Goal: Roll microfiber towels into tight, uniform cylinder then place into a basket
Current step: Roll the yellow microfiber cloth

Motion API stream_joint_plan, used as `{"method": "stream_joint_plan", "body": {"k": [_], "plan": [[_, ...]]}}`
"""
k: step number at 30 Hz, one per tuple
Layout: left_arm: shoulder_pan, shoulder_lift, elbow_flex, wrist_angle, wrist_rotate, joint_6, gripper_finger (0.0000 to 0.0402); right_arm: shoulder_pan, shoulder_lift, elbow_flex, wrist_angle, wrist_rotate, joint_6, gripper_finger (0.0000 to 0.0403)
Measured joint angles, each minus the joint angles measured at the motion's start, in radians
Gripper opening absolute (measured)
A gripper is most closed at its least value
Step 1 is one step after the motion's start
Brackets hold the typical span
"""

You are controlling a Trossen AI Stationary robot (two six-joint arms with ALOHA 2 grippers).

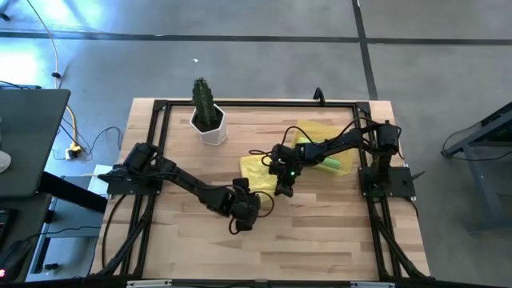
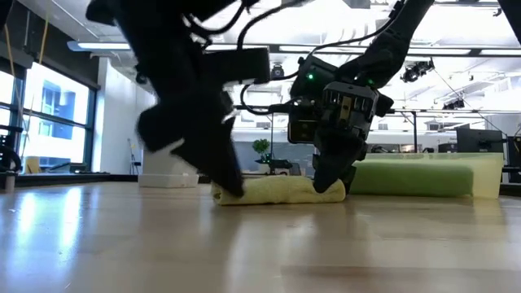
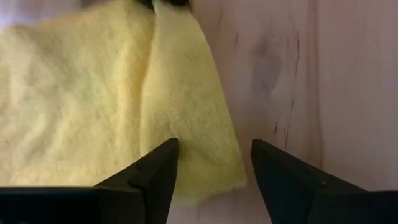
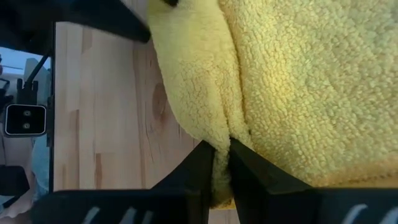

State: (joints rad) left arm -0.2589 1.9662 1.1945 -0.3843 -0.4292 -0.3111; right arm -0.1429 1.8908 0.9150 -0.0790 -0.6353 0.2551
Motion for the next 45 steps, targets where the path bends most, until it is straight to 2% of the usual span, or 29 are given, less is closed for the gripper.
{"method": "stream_joint_plan", "body": {"k": [7,12,16,21,23,27,34,40,45], "plan": [[0.013,0.048,0.004,-0.012,-0.050,-0.059,0.0198,0.000,0.000,0.000,0.001,0.001,-0.002,0.0043],[0.033,0.051,0.004,-0.013,0.036,-0.152,0.0183,0.000,0.000,0.000,0.001,0.001,-0.002,0.0043],[0.037,0.052,0.003,-0.012,0.082,-0.184,0.0131,0.000,0.000,0.000,0.001,0.000,-0.010,0.0043],[0.035,0.053,0.002,-0.010,0.028,-0.231,0.0031,0.007,0.000,0.000,-0.001,0.001,-0.010,0.0043],[0.036,0.044,0.002,-0.008,0.035,-0.260,0.0011,0.012,0.000,0.000,-0.006,0.002,-0.012,0.0043],[0.035,0.030,-0.001,-0.004,0.079,-0.326,0.0016,0.013,0.000,0.000,-0.018,0.003,-0.029,0.0043],[0.031,-0.020,-0.006,0.006,0.184,-0.438,0.0004,0.015,0.001,0.000,-0.025,-0.003,-0.054,0.0043],[0.032,-0.070,-0.077,0.021,0.170,-0.634,0.0004,0.030,0.002,0.001,-0.019,-0.012,-0.058,0.0043],[0.037,-0.086,-0.178,0.118,0.153,-0.835,0.0004,0.058,0.002,0.000,0.018,-0.006,-0.068,0.0043]]}}
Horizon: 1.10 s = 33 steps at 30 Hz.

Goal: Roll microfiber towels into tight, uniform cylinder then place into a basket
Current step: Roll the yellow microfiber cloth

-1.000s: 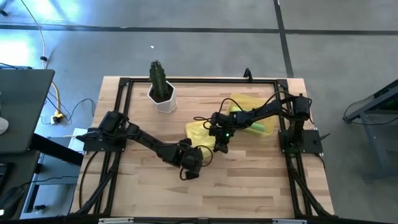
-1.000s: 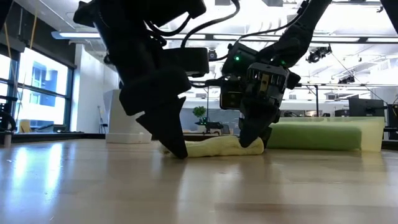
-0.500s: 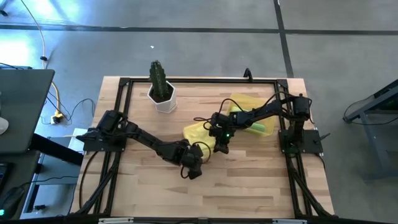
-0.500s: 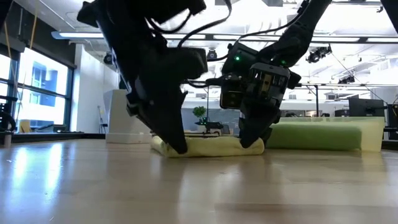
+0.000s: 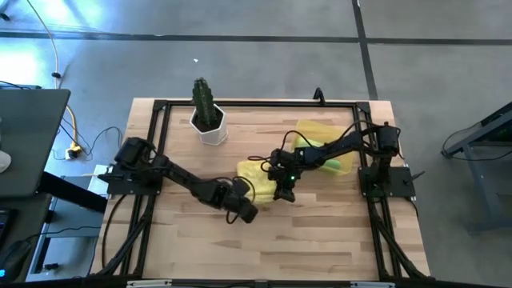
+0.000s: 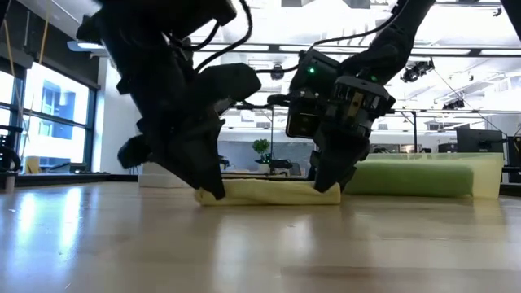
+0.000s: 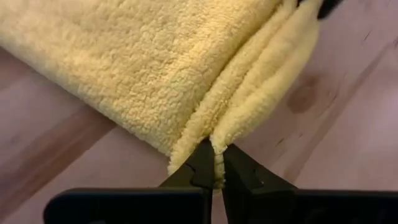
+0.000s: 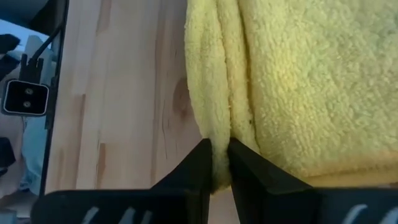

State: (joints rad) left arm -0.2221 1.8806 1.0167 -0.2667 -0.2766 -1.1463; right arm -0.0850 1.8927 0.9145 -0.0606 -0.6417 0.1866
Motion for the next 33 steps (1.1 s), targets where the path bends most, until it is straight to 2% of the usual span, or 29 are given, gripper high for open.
{"method": "stream_joint_plan", "body": {"k": [5,8,12,16,21,27,30,33], "plan": [[0.016,-0.004,-0.088,0.172,0.053,-0.055,0.0003,0.023,0.000,-0.001,0.017,0.024,-0.014,0.0043],[0.026,-0.005,-0.101,0.192,0.089,-0.066,0.0003,0.023,0.000,-0.001,0.016,0.027,-0.065,0.0045],[0.039,-0.004,-0.101,0.204,0.161,-0.063,0.0003,0.023,-0.013,-0.001,0.007,0.038,-0.197,0.0067],[0.038,0.000,-0.102,0.244,0.264,-0.032,0.0003,0.023,-0.063,-0.003,-0.022,0.048,-0.319,0.0112],[0.040,0.003,-0.104,0.275,0.367,0.002,0.0003,0.044,-0.157,-0.003,-0.091,0.057,-0.583,0.0161],[0.075,0.003,-0.104,0.274,0.439,0.044,0.0003,0.163,-0.218,-0.002,-0.115,0.088,-0.807,0.0160],[0.094,0.003,-0.104,0.275,0.458,0.054,0.0003,0.260,-0.214,-0.002,-0.097,0.196,-0.873,0.0144],[0.108,0.004,-0.104,0.275,0.488,0.075,0.0003,0.345,-0.194,-0.001,-0.077,0.422,-0.898,0.0130]]}}
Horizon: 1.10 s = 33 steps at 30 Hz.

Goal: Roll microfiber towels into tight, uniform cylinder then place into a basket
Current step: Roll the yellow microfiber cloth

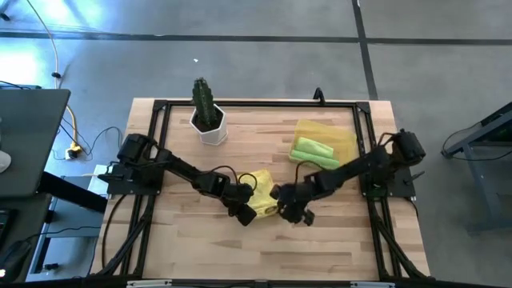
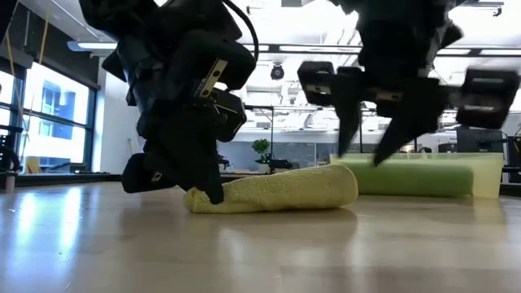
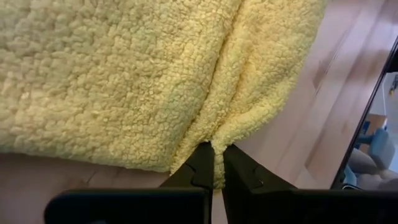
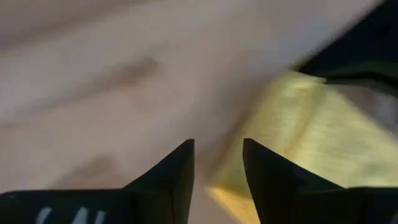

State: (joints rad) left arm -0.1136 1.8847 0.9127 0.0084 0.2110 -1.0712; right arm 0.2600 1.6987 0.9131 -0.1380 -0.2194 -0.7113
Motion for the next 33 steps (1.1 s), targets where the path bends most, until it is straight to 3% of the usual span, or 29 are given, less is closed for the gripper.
{"method": "stream_joint_plan", "body": {"k": [3,5,11,17,23,33], "plan": [[0.007,0.000,0.000,0.001,0.003,0.005,0.0003,0.051,0.014,0.000,0.057,0.203,0.017,0.0120],[0.007,0.000,0.000,0.004,0.003,0.005,0.0003,0.067,0.016,0.000,0.067,0.257,0.030,0.0118],[0.007,0.000,-0.001,0.009,-0.002,0.009,0.0003,0.068,0.016,0.000,0.072,0.264,0.114,0.0119],[0.007,0.000,0.000,0.011,-0.006,0.017,0.0003,0.090,0.027,0.000,0.076,0.190,0.226,0.0119],[0.007,0.000,0.000,0.013,-0.009,0.043,0.0003,0.087,0.054,0.000,0.081,0.274,0.285,0.0121],[0.008,0.000,0.000,0.015,-0.010,0.044,0.0003,0.055,0.064,0.000,0.087,0.288,0.274,0.0194]]}}
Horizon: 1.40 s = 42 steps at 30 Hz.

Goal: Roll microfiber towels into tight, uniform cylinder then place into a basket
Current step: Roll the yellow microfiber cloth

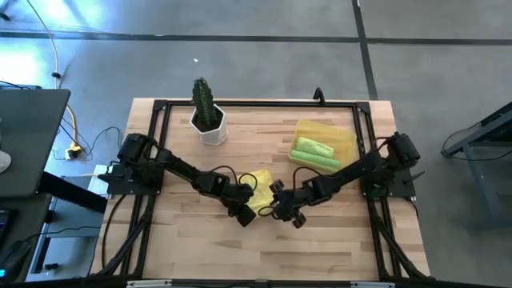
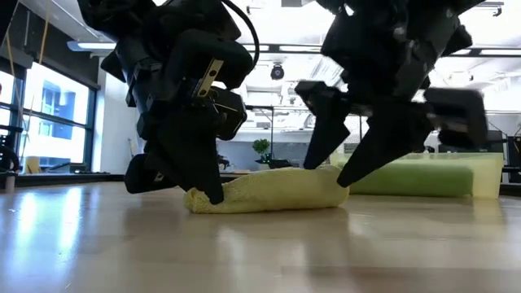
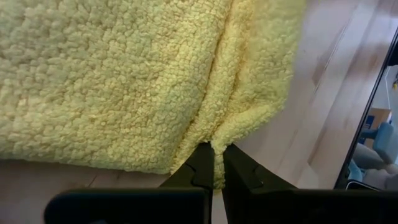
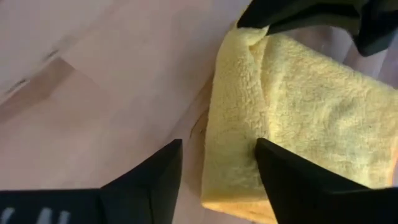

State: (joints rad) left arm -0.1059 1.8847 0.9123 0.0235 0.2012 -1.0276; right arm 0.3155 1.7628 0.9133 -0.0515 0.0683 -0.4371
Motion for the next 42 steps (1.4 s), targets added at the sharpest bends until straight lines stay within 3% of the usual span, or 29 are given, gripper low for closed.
{"method": "stream_joint_plan", "body": {"k": [6,13,21,28,36,42], "plan": [[0.000,0.000,0.000,0.003,-0.001,0.000,0.0003,-0.027,0.066,0.000,0.015,-0.044,0.003,0.0212],[0.000,0.000,0.000,0.004,0.000,-0.001,0.0003,-0.047,0.102,0.004,0.026,-0.065,0.033,0.0190],[-0.005,0.007,-0.003,0.117,0.101,-0.055,0.0003,-0.068,0.105,0.003,0.022,-0.068,0.133,0.0098],[-0.018,0.006,-0.002,0.111,0.113,-0.107,0.0017,-0.069,0.106,0.003,0.008,-0.065,0.208,0.0010],[-0.018,0.002,0.000,0.062,0.118,0.012,0.0066,-0.133,0.109,0.002,0.000,-0.395,0.329,0.0003],[-0.003,0.000,0.003,0.047,0.110,0.169,0.0087,-0.197,0.112,-0.002,-0.003,-0.573,0.423,0.0003]]}}
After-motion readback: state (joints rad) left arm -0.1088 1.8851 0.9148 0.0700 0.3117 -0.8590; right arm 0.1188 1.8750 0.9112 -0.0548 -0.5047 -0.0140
